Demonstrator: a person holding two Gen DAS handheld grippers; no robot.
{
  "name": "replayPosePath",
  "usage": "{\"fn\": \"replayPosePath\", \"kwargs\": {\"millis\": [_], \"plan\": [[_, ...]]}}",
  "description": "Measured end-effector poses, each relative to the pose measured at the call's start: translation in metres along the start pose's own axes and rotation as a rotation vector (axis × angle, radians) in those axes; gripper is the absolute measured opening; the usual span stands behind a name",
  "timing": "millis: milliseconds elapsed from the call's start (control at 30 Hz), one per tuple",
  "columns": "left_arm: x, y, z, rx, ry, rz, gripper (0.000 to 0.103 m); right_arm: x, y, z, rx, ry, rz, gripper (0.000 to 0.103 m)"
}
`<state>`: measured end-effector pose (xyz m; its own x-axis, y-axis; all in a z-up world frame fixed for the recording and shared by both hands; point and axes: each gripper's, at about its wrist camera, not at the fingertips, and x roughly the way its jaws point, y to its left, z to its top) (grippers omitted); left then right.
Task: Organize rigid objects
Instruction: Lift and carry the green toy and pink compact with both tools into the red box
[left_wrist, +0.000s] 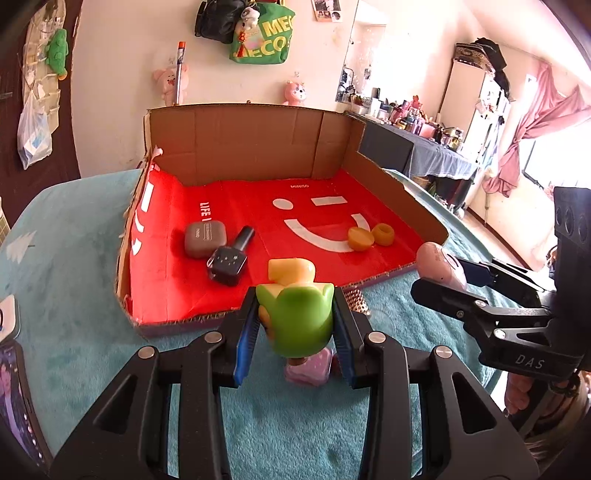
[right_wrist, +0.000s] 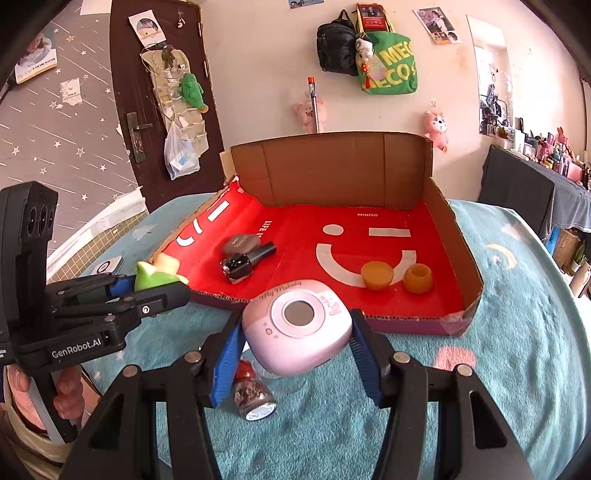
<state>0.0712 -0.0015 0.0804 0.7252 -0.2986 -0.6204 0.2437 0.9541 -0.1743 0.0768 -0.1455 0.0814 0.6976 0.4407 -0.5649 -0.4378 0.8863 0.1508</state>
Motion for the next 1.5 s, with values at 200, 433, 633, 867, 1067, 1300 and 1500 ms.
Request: {"fn": "replayPosePath", "kwargs": {"millis": [200,433,633,867,1067,1300,1500], "plan": [[0.009,0.004,0.013,-0.001,0.018,-0.011,0.035,0.007,-0.002,0.009,-0.014,0.01,-0.007,0.058],[0.028,0.013,0.021,-0.04,0.063,-0.043,0.035,0.021,-0.014,0.018,-0.002,0.056,0.001,0.058],[0.046,0.018,0.023,-0.053,0.105,-0.03,0.035,0.036,-0.025,0.022,0.034,0.098,0.016,0.058],[0.07,0.025,0.026,-0.07,0.164,-0.013,0.035,0.058,-0.035,0.027,0.058,0.147,-0.002,0.058],[0.09,0.033,0.026,-0.096,0.222,-0.023,0.035,0.076,-0.042,0.031,0.073,0.195,-0.012,0.058],[0.106,0.039,0.023,-0.105,0.257,-0.027,0.035,0.097,-0.049,0.031,0.102,0.246,-0.01,0.058],[0.11,0.043,0.022,-0.109,0.25,-0.02,0.035,0.103,-0.041,0.031,0.072,0.271,-0.003,0.058]]}}
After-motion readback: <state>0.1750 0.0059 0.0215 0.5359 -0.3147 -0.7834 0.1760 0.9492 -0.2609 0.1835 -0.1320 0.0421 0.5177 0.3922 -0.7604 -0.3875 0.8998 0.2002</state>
